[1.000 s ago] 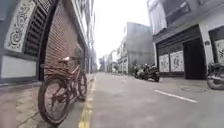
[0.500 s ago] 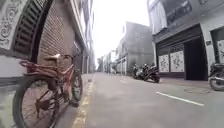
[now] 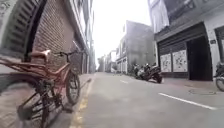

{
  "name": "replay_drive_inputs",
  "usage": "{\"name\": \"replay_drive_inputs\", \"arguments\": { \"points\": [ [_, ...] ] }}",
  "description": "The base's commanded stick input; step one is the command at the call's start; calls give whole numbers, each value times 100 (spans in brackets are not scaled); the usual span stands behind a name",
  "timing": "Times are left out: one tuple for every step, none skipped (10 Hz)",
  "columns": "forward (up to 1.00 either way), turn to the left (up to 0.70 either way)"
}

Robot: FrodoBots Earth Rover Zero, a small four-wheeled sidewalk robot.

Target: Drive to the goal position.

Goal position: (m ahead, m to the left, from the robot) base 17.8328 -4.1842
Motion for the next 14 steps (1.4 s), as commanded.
{"name": "replay_drive_inputs", "arguments": {
  "points": [
    [50,0],
    [50,0],
    [50,0],
    [50,0],
    [50,0],
    [50,0],
    [50,0],
    [50,0],
    [50,0],
    [50,0],
    [50,0],
    [50,0],
    [50,0],
    [50,0]
  ]
}}
